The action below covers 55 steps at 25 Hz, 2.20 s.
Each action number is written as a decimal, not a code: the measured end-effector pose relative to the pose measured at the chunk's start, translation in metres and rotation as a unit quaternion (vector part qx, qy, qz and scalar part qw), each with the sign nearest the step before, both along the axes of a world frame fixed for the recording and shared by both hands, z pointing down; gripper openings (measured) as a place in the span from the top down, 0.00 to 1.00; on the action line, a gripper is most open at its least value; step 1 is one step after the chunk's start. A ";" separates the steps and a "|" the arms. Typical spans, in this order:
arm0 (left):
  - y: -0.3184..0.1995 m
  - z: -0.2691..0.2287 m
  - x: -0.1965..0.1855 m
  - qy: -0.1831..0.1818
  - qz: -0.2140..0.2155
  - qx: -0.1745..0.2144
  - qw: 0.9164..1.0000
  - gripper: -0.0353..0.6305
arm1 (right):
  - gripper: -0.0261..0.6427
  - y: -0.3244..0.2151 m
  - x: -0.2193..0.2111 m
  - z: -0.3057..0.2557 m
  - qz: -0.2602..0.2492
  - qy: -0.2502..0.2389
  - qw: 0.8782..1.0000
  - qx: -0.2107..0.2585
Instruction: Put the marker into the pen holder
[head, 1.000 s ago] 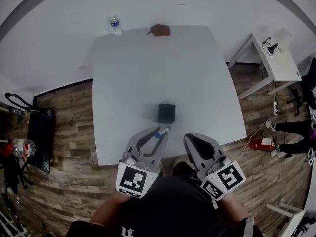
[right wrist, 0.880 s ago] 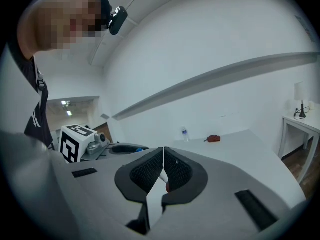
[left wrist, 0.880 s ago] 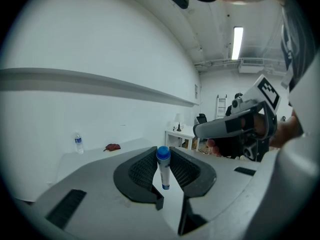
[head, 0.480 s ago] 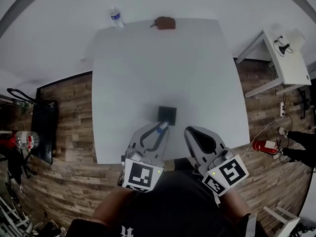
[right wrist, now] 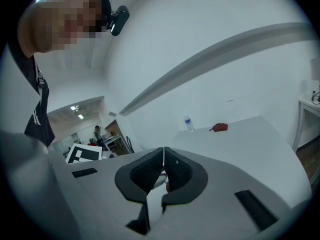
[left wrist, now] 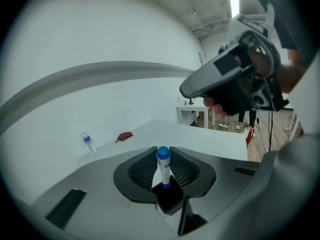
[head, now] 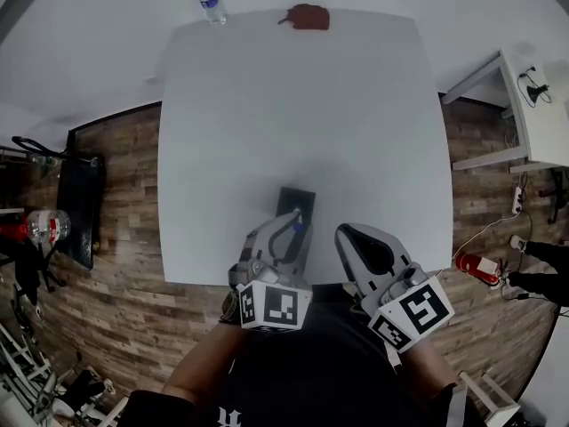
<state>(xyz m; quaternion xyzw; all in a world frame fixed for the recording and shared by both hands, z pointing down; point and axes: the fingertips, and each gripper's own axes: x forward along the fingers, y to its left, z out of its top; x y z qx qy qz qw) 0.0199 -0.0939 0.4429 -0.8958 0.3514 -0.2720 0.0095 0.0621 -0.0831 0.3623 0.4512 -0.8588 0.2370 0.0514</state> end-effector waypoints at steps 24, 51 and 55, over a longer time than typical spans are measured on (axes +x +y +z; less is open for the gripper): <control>-0.011 0.137 0.027 -0.192 0.000 -0.062 0.979 0.83 | 0.94 -0.012 0.045 0.060 0.008 -0.016 0.996 -0.087; -0.011 0.128 0.035 -0.158 0.006 -0.084 0.984 0.76 | 0.94 -0.013 0.055 0.054 0.025 -0.022 0.996 -0.079; -0.010 0.113 0.035 -0.143 0.013 -0.077 0.987 0.76 | 0.94 -0.015 0.049 0.050 0.028 -0.021 0.997 -0.069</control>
